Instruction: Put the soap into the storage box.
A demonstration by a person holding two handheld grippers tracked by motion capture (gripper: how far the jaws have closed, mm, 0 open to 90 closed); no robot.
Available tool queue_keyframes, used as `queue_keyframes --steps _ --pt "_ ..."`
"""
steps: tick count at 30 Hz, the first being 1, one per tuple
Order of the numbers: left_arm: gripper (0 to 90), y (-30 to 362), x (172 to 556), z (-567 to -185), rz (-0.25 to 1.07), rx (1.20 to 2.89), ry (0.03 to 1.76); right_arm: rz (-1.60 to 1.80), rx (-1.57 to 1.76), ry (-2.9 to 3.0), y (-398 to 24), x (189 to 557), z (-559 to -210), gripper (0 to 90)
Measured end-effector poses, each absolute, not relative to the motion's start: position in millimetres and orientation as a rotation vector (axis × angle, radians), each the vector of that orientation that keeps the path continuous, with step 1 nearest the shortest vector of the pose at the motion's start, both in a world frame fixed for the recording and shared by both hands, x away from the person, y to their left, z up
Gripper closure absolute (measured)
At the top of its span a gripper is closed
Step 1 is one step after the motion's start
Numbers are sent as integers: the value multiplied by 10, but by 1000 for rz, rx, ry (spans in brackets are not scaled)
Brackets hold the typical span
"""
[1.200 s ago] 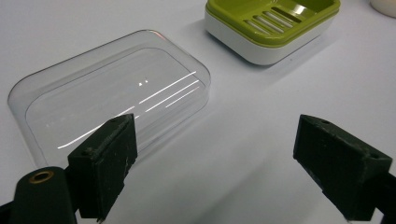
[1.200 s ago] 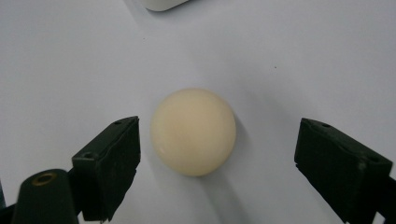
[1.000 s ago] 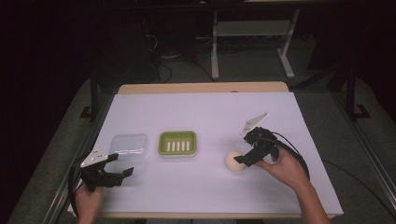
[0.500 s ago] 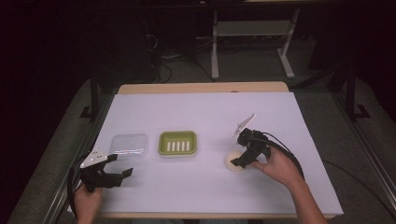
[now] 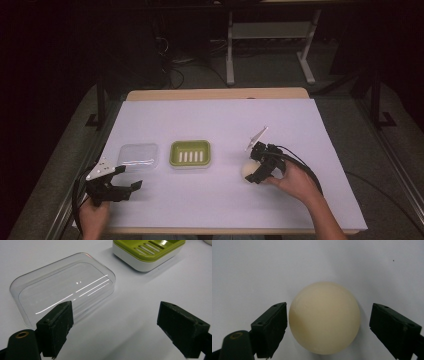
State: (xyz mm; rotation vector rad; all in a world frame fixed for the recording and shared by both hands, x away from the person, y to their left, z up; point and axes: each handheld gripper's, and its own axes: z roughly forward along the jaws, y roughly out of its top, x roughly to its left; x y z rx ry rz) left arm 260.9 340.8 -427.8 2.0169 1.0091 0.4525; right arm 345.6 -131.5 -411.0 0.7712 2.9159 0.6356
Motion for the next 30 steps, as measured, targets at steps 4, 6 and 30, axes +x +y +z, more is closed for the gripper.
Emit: queue_keyframes --steps 4,6,30 --pt "129 3409 2612 -4280 451 2023 1010 602 765 2922 -1288 3454 -4137 144" --pt "129 3408 2612 -4280 452 2022 1010 592 759 2921 -1273 3452 -4149 146" --pt "129 3401 2611 -4285 446 2021 1010 489 719 2942 -1180 3423 -4218 242"
